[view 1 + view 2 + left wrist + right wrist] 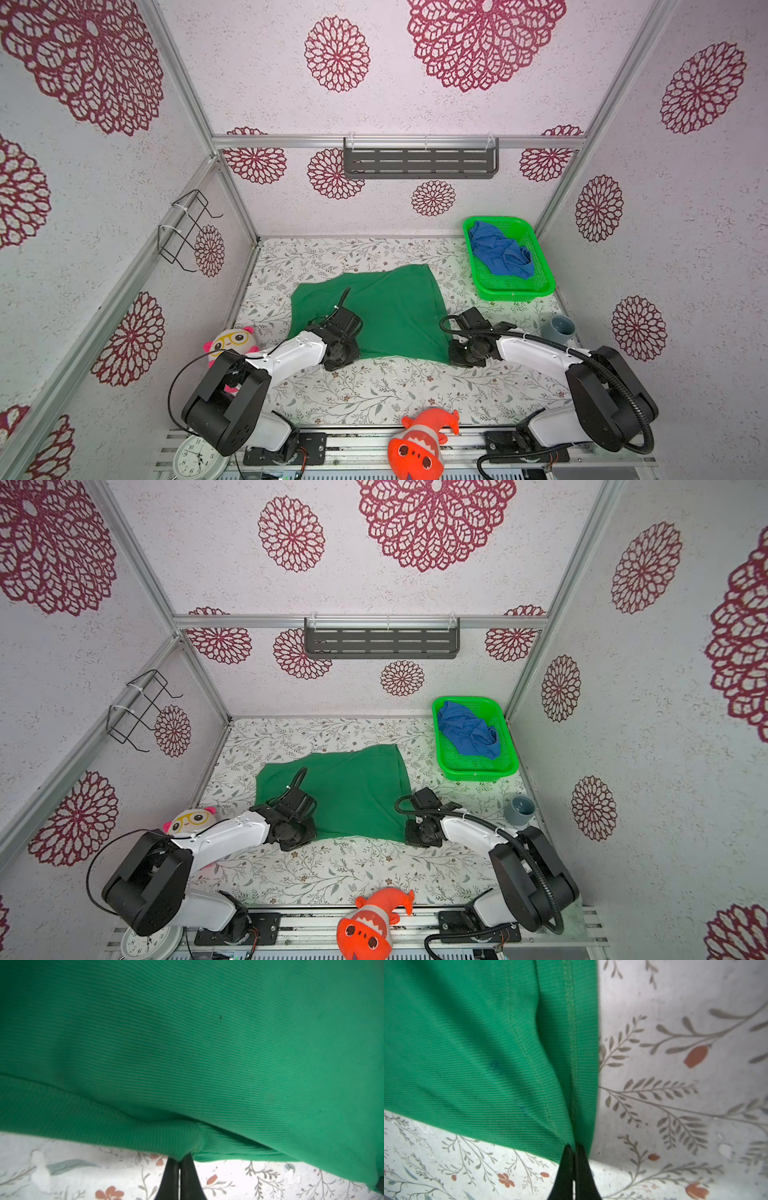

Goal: Fold and stack the tank tops

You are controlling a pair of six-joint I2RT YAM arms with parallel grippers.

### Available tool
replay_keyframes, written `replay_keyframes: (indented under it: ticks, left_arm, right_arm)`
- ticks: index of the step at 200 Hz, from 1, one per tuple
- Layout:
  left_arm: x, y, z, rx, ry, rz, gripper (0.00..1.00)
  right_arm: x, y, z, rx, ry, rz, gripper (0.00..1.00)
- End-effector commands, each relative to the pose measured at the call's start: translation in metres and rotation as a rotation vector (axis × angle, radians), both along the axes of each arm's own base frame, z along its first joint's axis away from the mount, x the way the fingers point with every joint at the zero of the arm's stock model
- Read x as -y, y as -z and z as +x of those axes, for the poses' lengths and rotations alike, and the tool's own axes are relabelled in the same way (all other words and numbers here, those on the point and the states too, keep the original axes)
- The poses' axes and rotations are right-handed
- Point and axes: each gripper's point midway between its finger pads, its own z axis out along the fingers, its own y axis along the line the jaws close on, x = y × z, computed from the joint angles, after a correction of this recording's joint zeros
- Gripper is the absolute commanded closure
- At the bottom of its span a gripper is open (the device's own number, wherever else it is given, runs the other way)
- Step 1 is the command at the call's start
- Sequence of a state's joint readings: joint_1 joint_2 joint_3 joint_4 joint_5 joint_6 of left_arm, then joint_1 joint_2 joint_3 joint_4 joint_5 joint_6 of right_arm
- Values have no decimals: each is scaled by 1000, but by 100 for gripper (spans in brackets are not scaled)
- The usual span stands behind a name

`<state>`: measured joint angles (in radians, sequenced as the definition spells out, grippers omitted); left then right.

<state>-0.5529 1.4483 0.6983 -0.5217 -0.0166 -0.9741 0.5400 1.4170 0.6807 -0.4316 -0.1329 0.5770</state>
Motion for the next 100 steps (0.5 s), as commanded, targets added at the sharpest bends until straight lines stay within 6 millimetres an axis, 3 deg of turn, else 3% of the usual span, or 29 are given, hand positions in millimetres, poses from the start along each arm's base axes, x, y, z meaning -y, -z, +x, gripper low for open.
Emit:
replay_keyframes:
  ticks: [1,55,100]
  left_arm:
    - [-12,-3,-11,-8,1,43,100]
    - [-28,-1,-46,-65,-2,48,100]
    - [-36,-8,-61,-62,-30,28,100]
  right_arm:
    - [13,-11,-10,-24,0,-60,100]
    - [31,-21,-11,-29,26,-100,100]
    - [22,-23,-11,-36,13,-50,100]
